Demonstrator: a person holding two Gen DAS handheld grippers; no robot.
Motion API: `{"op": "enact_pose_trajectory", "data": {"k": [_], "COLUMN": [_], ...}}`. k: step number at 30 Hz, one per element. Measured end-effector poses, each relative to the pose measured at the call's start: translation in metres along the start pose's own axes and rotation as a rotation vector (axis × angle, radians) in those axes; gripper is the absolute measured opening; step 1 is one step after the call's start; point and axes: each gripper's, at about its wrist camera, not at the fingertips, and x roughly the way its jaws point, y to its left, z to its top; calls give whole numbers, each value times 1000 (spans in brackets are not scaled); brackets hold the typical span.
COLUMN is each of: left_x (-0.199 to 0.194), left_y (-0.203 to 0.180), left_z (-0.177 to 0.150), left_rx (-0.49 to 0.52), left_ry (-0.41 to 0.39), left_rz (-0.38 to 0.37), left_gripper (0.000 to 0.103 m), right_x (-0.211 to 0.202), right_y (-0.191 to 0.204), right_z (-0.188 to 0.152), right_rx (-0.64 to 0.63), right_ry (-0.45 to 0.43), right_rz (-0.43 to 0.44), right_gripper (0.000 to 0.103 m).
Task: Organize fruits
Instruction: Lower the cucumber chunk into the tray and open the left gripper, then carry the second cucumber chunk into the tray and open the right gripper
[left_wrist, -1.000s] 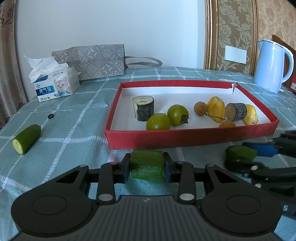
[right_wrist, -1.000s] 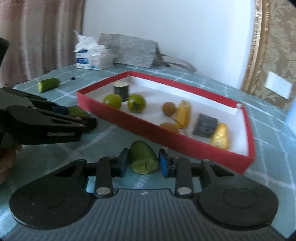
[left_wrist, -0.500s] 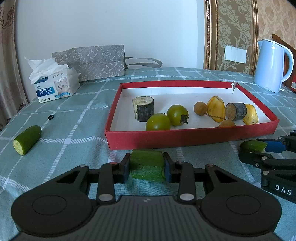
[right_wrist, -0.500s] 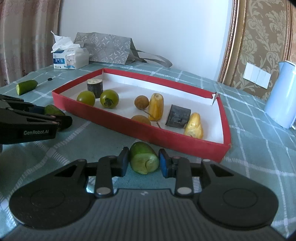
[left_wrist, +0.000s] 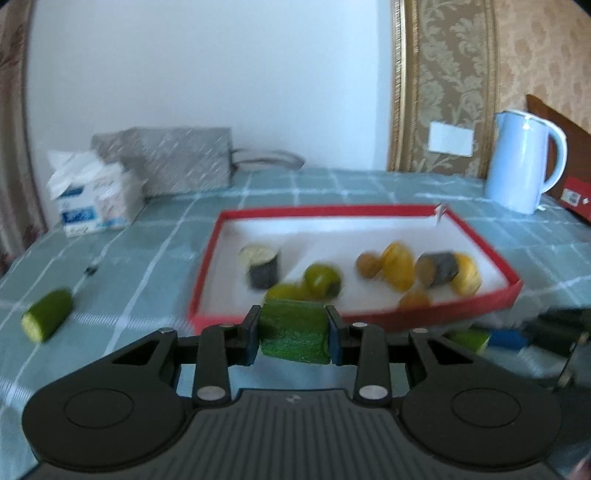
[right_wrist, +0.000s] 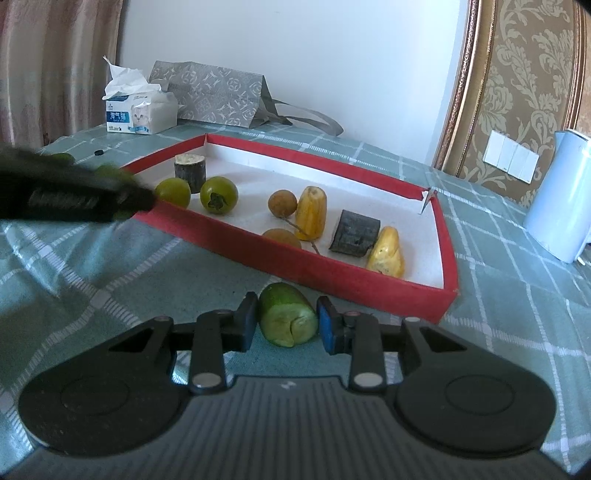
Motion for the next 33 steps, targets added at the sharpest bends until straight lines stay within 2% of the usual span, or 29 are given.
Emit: {"op": "enact_pose_trajectory", "data": {"k": [4,11,22,26,28,29,30,33], "left_x": [17,61,77,82,83,85,87,89], "left_y": [-17,-32,-59,-58,-53,-51,-48,-43], "left_z": [21,30,30,29,30,30,29,30], "left_rx": [30,60,181,178,149,134,118,92], "left_ry": [-13,61,-15,-23,-15,-6,3,10], "left_rz": [-16,-21,35,53,52,50,49,58], "left_gripper": [34,34,35,47,57,67,70,71], "right_x": [0,-1,0,0,0,0,0,0], "right_y": [0,0,1,1,1,1,1,1], "right_z": [0,0,-1,-1,-1,-1,-1,-1], "right_rx": [-2,-5,-14,-15,-15,-15,-14,-14], "right_ry": [0,-1,-2,-2,-2,-2,-2,-2], "right_rz": [0,-1,-3,-4,-4,-4,-4,-3], "right_gripper": [32,32,32,32,32,32,32,32]}}
